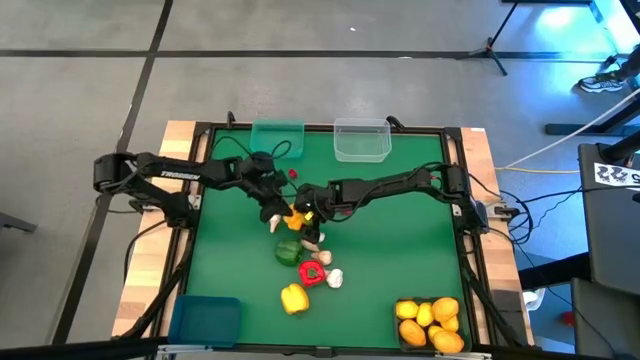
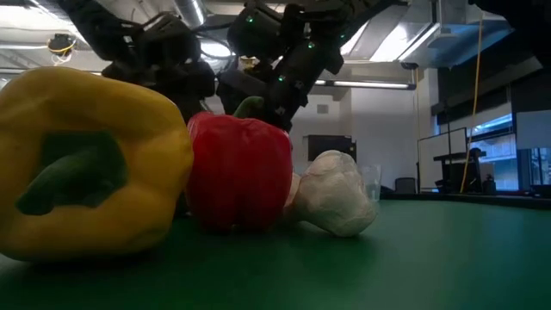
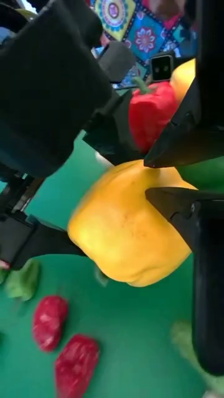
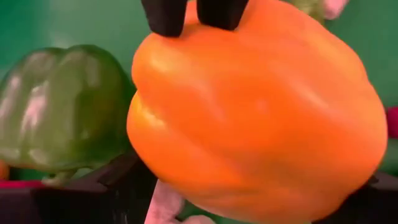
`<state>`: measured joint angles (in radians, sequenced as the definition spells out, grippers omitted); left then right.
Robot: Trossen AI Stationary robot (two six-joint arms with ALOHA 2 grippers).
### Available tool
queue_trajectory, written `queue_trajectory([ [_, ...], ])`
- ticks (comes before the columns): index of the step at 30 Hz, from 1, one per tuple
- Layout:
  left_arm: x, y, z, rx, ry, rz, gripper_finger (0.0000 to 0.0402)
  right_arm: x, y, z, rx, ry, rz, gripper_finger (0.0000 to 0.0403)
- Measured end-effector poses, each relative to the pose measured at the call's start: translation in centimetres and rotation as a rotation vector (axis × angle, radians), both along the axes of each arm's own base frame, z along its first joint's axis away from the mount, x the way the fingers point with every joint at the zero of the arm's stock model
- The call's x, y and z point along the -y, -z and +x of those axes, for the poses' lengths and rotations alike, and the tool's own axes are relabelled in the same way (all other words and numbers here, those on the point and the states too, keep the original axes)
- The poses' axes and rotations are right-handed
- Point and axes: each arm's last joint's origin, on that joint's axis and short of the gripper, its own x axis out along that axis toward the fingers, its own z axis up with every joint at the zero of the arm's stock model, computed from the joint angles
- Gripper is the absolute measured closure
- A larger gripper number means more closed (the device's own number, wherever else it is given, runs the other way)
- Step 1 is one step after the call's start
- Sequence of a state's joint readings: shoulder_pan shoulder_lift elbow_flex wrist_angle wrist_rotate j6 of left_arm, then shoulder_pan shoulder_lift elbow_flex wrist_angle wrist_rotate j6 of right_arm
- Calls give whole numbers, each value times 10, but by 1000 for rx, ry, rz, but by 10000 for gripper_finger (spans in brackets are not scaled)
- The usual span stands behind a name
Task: Sort produce into baskets
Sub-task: Put the yellow bell pepper into the blue bin
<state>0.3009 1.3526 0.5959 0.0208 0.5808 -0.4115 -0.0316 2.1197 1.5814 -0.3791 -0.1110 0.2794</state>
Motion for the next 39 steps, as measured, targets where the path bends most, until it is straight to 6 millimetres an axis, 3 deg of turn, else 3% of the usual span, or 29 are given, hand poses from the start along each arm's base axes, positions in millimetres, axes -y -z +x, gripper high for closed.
queue_trajectory([
  [11,-33,-14,-5,64,-108,29,364,41,-19,2,1,79,-50,79],
  [19,-78,-39,-12,137,-256,100,367,94,-49,1,40,198,-85,79],
  [27,-126,-64,-32,189,-442,197,369,155,-81,-3,154,306,-114,79],
  [31,-142,-66,-45,176,-527,237,369,178,-81,6,190,313,-88,79],
  [39,-159,-59,-59,133,-603,266,369,203,-70,35,150,343,-96,79],
])
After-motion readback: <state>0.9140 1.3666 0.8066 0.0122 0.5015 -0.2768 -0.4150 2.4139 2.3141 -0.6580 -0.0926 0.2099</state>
